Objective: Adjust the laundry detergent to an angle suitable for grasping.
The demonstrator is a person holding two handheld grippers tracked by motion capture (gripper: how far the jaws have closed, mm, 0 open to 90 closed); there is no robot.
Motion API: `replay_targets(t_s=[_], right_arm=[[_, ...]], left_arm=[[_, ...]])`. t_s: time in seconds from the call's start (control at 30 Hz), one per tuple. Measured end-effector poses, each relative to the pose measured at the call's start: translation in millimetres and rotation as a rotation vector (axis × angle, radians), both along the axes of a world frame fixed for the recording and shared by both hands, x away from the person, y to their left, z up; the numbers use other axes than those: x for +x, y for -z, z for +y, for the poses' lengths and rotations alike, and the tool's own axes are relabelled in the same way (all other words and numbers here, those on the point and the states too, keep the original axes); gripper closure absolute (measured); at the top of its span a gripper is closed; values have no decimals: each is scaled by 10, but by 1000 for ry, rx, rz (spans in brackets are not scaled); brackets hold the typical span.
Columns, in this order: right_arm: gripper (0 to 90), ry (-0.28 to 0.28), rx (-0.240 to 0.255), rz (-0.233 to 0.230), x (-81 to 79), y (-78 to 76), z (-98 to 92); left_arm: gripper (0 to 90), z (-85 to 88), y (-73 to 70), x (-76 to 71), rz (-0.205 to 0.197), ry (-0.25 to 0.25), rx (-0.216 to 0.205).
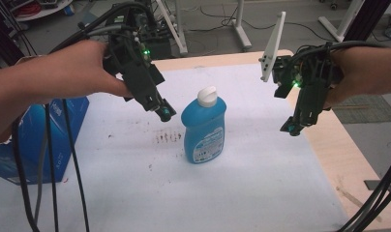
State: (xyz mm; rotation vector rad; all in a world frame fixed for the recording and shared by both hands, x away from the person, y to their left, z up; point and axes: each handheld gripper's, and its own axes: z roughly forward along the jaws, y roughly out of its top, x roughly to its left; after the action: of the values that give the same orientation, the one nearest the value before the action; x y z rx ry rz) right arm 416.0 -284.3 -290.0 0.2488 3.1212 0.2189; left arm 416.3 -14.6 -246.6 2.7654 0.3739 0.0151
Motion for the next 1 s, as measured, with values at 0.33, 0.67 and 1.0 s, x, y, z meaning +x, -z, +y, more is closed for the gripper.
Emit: replay_targets(t_s=[0.33,0.67,1.0], right_arm=[[105,7,0,2,1,4,9],[105,2,5,0,-1,6,-2],[105,9,3,1,-2,10,-3]], left_arm=[[84,-62,-30,-33,-7,-23,-37],[84,-183,-17,-83,-9,-30,-69],[84,-279,15,-113,-14,-42,-93]])
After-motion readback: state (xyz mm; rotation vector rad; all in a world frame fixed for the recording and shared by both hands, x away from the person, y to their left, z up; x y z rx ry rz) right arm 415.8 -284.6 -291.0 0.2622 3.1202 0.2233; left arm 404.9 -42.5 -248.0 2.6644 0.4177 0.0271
